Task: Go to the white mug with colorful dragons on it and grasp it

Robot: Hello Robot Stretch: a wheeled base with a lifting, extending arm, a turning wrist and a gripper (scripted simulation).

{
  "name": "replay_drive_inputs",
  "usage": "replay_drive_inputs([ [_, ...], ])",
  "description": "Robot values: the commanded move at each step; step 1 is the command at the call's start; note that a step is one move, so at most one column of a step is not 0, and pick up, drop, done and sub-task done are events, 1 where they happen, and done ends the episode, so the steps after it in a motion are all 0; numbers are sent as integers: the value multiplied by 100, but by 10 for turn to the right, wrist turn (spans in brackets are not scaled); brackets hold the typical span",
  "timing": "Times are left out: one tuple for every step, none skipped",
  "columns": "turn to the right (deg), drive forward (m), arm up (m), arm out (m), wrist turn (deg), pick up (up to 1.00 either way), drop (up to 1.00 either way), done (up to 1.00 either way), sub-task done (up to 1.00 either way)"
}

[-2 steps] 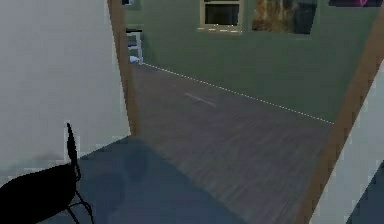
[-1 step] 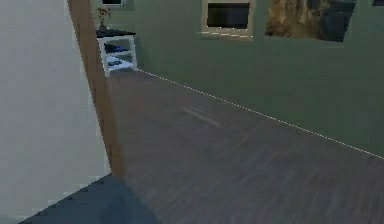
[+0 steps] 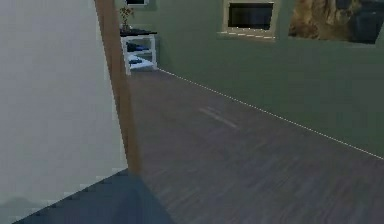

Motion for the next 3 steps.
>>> replay_drive_inputs([
  [-30,0,0,0,0,0,0,0,0],
  [0,100,0,0,0,0,0,0,0],
  [0,55,0,0,0,0,0,0,0],
])
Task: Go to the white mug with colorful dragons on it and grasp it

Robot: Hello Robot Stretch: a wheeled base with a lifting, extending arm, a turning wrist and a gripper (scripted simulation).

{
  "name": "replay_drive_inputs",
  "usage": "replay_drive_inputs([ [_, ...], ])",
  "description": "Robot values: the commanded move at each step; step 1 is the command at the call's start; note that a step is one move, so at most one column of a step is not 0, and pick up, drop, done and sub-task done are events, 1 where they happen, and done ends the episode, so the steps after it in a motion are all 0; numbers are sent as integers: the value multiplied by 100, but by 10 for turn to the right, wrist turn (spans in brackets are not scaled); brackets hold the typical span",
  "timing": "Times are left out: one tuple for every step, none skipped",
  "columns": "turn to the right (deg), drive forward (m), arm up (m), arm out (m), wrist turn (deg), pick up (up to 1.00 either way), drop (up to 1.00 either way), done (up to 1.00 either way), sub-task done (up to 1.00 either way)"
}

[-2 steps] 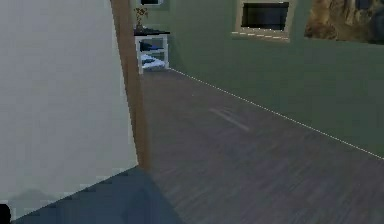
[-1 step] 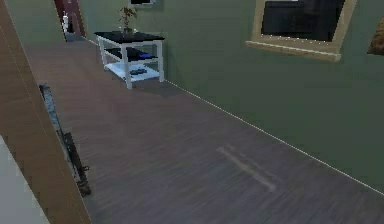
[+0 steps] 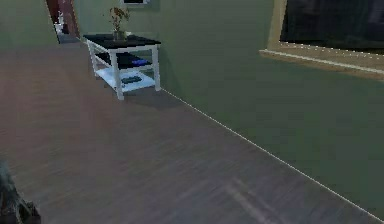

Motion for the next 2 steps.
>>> replay_drive_inputs([
  [450,0,0,0,0,0,0,0,0],
  [150,0,0,0,0,0,0,0,0],
])
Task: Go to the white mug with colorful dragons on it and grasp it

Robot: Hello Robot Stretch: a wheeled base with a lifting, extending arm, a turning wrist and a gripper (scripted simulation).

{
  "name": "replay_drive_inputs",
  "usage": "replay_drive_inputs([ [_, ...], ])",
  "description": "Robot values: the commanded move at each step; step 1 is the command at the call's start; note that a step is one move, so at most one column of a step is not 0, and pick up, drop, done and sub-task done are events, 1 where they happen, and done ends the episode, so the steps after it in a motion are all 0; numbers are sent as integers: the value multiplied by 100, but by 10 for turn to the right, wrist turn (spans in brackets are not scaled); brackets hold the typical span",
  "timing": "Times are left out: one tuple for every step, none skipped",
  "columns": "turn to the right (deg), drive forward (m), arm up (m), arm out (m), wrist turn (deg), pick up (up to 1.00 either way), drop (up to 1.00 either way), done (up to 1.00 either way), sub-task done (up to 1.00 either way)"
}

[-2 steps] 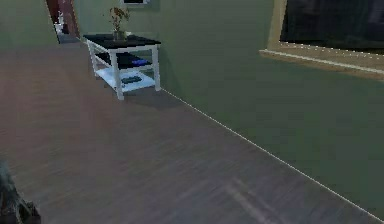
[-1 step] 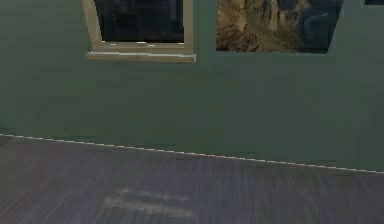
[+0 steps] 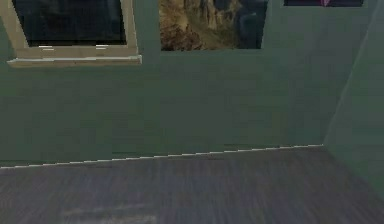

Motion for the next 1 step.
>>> replay_drive_inputs([
  [0,25,0,0,0,0,0,0,0],
])
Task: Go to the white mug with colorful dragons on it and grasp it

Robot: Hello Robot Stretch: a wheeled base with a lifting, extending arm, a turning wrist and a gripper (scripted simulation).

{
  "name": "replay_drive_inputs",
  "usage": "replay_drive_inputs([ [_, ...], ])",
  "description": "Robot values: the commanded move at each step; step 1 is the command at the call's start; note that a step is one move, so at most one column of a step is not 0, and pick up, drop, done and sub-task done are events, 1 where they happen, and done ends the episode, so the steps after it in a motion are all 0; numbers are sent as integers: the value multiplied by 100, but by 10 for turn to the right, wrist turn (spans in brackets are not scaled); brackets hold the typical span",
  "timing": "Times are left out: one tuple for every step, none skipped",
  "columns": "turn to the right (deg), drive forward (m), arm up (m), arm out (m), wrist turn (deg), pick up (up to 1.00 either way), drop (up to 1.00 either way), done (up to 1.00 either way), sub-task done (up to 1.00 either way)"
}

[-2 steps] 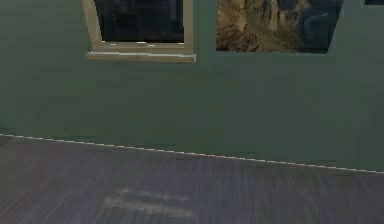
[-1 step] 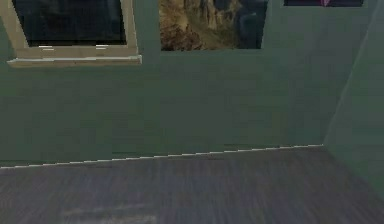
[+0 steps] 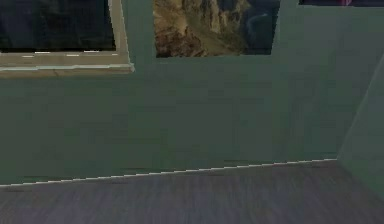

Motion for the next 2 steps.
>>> replay_drive_inputs([
  [-450,0,0,0,0,0,0,0,0],
  [-450,0,0,0,0,0,0,0,0],
])
